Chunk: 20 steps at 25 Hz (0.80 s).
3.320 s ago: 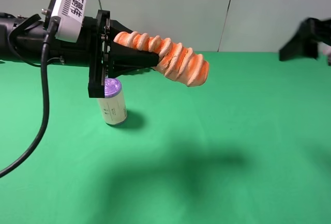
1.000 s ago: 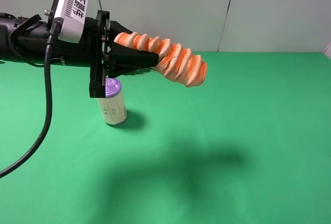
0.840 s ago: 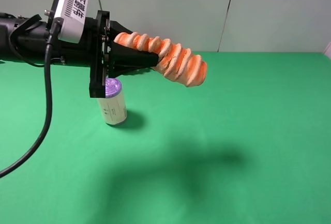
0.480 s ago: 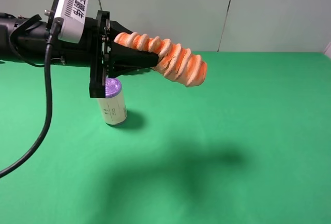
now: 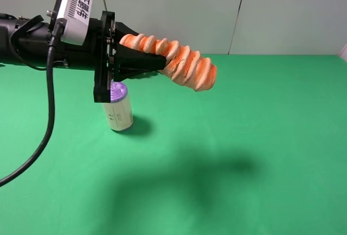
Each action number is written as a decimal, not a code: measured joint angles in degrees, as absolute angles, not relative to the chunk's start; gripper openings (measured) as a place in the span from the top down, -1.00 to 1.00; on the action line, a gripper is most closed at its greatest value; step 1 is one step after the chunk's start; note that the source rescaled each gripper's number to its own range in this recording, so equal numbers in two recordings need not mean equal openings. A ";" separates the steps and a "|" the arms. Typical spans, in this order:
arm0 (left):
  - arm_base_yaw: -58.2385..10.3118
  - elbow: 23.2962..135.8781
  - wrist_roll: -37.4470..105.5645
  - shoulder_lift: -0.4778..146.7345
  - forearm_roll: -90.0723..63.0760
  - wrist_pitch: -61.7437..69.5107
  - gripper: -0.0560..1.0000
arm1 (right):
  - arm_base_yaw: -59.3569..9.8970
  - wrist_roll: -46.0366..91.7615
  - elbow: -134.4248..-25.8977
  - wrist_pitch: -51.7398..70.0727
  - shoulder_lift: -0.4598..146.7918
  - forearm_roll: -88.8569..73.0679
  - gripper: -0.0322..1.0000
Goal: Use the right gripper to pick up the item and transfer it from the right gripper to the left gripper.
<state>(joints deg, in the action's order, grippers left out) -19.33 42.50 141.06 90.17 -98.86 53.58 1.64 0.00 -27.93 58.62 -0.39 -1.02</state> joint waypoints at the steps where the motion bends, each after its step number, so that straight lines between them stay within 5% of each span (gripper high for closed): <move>1: -19.33 42.50 141.06 90.17 -98.86 53.58 0.88 | 1.64 0.00 -27.93 58.62 -0.39 -1.02 -1.00; 20: -19.33 42.50 141.41 90.17 -98.40 53.29 0.88 | 1.64 0.00 -27.93 58.62 -0.39 -1.02 -1.00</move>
<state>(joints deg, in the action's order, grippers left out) -19.33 42.50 141.41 90.17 -98.40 53.29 1.64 0.00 -27.93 58.62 -0.39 -1.02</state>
